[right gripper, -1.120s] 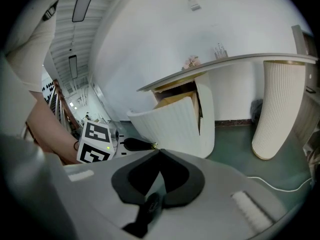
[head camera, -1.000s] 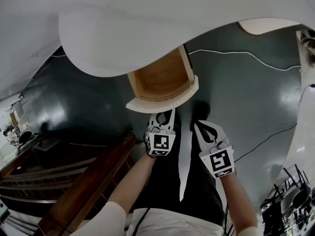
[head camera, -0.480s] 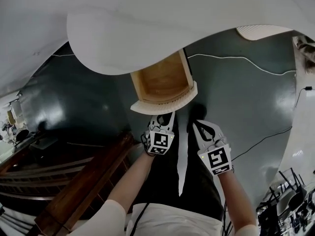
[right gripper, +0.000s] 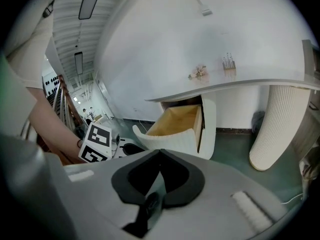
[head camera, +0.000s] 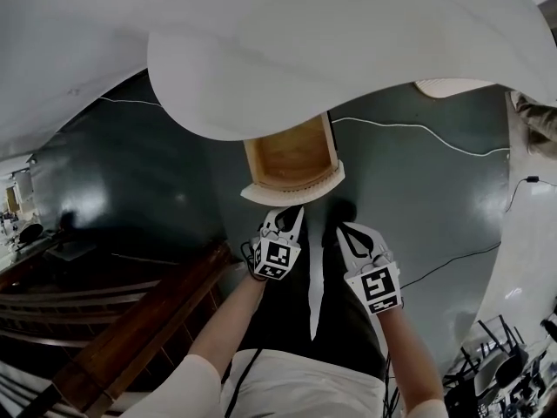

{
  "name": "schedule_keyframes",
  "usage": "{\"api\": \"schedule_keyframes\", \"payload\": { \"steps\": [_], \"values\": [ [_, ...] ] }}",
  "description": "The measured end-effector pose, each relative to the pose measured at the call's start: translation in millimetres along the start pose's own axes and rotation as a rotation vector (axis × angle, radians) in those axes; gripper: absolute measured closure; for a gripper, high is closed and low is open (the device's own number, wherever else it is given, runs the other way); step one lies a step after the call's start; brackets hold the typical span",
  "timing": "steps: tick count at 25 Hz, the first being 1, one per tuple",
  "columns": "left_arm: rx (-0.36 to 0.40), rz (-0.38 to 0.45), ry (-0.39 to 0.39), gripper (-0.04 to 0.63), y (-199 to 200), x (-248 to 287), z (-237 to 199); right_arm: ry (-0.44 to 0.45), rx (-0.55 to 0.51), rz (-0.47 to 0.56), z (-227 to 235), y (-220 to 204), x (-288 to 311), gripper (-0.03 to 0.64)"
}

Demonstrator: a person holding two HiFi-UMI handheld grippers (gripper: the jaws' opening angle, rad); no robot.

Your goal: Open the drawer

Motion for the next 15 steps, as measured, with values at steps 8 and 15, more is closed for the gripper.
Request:
{"api": "schedule_keyframes", "payload": {
  "steps": [8, 15],
  "values": [
    [-0.061, 0.061, 0.015, 0.579, 53.1, -53.7, 2.4, 0.011, -0.005, 0.028, -10.1, 49.9, -23.6, 0.606],
    [-0.13, 0.167, 0.053, 0.588, 124.0, -106.4, -13.6, 0.009, -0.043, 0.023, -10.5, 86.4, -41.9, 0.606]
  ]
}}
Point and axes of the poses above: the fingertips, and each gripper's own axes: x forward along the fingers, z to its right, y out of its top, the point moved 4 cm from there along -x, backward along the fingers, and after that the axes turned 4 degrees about -y, right-handed, at the moved point
